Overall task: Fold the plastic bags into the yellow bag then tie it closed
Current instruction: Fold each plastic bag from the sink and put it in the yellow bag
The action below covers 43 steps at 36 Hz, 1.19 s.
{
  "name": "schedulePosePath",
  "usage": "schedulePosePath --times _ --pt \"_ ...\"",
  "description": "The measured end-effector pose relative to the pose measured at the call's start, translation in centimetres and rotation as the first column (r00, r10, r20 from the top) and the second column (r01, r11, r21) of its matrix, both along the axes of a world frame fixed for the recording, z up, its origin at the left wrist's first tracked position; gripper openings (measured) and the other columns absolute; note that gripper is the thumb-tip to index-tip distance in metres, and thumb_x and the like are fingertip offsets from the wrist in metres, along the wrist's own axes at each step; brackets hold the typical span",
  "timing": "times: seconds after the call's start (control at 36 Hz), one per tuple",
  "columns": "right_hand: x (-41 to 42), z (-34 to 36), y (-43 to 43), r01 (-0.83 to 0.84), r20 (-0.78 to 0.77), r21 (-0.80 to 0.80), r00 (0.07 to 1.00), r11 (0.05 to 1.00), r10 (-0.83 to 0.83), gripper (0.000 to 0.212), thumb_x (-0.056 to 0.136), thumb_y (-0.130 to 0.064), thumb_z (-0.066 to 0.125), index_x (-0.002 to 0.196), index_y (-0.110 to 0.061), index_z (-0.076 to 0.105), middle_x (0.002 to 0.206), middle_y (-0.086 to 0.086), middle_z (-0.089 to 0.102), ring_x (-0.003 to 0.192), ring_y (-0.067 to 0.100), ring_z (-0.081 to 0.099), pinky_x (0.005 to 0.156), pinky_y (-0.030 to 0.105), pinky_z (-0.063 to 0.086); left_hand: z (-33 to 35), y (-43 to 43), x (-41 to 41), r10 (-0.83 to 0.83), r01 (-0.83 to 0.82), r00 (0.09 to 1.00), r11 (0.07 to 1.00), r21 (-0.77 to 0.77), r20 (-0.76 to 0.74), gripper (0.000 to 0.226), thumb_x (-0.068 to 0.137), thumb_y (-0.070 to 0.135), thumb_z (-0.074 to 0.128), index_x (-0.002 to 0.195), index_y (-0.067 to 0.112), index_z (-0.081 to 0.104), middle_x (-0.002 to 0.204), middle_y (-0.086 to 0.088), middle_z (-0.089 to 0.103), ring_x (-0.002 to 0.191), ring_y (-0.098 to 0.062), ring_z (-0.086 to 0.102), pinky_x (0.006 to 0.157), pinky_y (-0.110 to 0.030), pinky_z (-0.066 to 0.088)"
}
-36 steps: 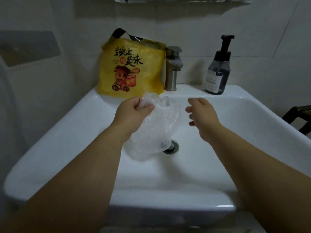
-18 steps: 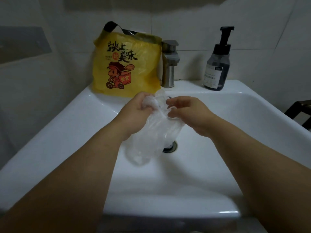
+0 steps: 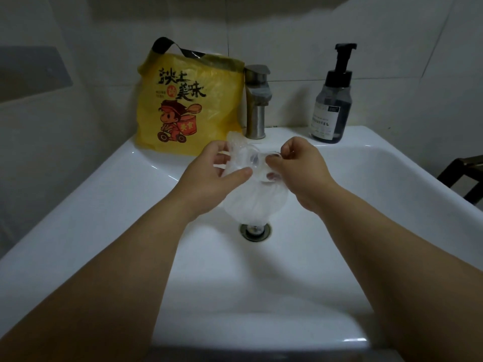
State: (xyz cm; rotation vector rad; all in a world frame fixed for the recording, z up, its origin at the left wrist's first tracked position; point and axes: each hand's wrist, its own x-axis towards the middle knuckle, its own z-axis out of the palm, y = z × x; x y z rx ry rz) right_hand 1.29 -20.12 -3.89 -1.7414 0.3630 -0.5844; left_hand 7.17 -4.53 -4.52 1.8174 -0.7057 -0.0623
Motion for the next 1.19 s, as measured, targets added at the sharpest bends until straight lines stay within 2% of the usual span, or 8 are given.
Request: schedulePosePath --times 0.28,0.36,0.5,0.67,0.78,0.92,1.03,1.19 --pt "-0.3 0.2 0.6 -0.159 -0.167 -0.103 0.976 0.982 0.141 0.032 0.078 -0.007 0.072 0.061 -0.015 0.046 0.077 0.011 0.053 0.077 0.021 0.052 0.069 0.040 0.048 0.2 0.2 0.5 0.170 -0.169 0.984 0.985 -0.017 0.047 0.031 0.088 0.031 0.068 0.110 0.024 0.047 0.098 -0.003 0.066 0.089 -0.018 0.064 0.072 -0.026 0.048" --pt "-0.8 0.5 1.2 -0.277 -0.211 -0.109 0.945 0.955 0.250 0.011 0.082 -0.007 0.067 0.092 -0.012 0.066 0.095 0.005 0.064 0.091 0.019 0.060 0.082 0.031 0.049 0.3 0.4 0.6 0.204 -0.203 0.977 0.979 -0.026 0.056 0.029 0.089 0.031 0.067 0.109 0.026 0.046 0.097 0.000 0.062 0.081 -0.010 0.059 0.063 -0.021 0.043" --pt "-0.9 0.6 0.7 -0.341 -0.334 -0.250 0.909 0.906 0.250 0.052 0.081 -0.003 0.064 0.130 -0.015 0.053 0.116 0.002 0.056 0.082 0.011 0.057 0.070 0.019 0.050 0.4 0.3 0.7 0.188 -0.188 0.982 0.981 -0.048 -0.008 0.015 0.095 0.023 0.056 0.107 0.029 0.050 0.093 0.002 0.056 0.073 -0.013 0.052 0.057 -0.018 0.042" --pt "-1.0 0.3 0.5 -0.260 -0.317 -0.405 0.939 0.876 0.132 0.026 0.085 -0.024 0.068 0.097 -0.002 0.064 0.087 0.013 0.060 0.075 0.020 0.057 0.065 0.029 0.046 1.2 0.2 0.7 0.121 -0.140 0.970 0.987 -0.081 -0.211 0.008 0.096 0.024 0.056 0.102 0.022 0.060 0.088 0.008 0.055 0.079 -0.009 0.052 0.066 -0.023 0.042" --pt "-1.0 0.9 0.1 -0.121 -0.172 -0.024 0.978 0.992 0.115 0.009 0.088 -0.011 0.062 0.091 -0.002 0.060 0.091 0.013 0.059 0.089 0.029 0.060 0.085 0.041 0.054 1.8 0.9 0.6 0.015 -0.088 0.922 0.982 -0.170 -0.388 0.015 0.087 0.025 0.065 0.074 0.020 0.058 0.062 0.008 0.050 0.052 -0.005 0.048 0.062 -0.025 0.045" --pt "-1.3 1.8 -0.5 -0.064 0.016 0.445 0.998 0.893 0.063 0.030 0.087 0.008 0.054 0.113 -0.007 0.057 0.103 0.015 0.060 0.087 0.027 0.063 0.075 0.035 0.057 1.3 1.0 0.7 0.017 -0.054 0.919 0.995 -0.083 -0.394 0.022 0.090 0.007 0.058 0.070 0.015 0.060 0.066 0.003 0.049 0.056 -0.010 0.045 0.046 -0.017 0.042" --pt "-2.0 2.4 -0.1 -0.051 0.077 0.581 0.997 0.812 0.008 0.022 0.088 0.007 0.052 0.080 -0.013 0.050 0.083 0.011 0.062 0.072 0.020 0.062 0.083 0.038 0.054 1.6 1.1 0.7 -0.069 0.002 0.901 0.988 -0.157 -0.428 0.008 0.093 0.008 0.059 0.089 0.014 0.064 0.065 0.011 0.062 0.057 -0.001 0.057 0.052 -0.015 0.046" --pt "-2.4 2.7 -0.3 -0.094 0.065 0.496 0.995 0.863 0.071 0.023 0.093 -0.004 0.052 0.075 -0.018 0.053 0.070 -0.001 0.061 0.062 0.011 0.060 0.058 0.026 0.051 2.5 1.6 1.0 -0.392 0.134 0.767 0.872 -0.471 -0.508 0.012 0.089 0.016 0.055 0.097 0.013 0.064 0.089 0.000 0.070 0.081 -0.013 0.069 0.073 -0.028 0.058"
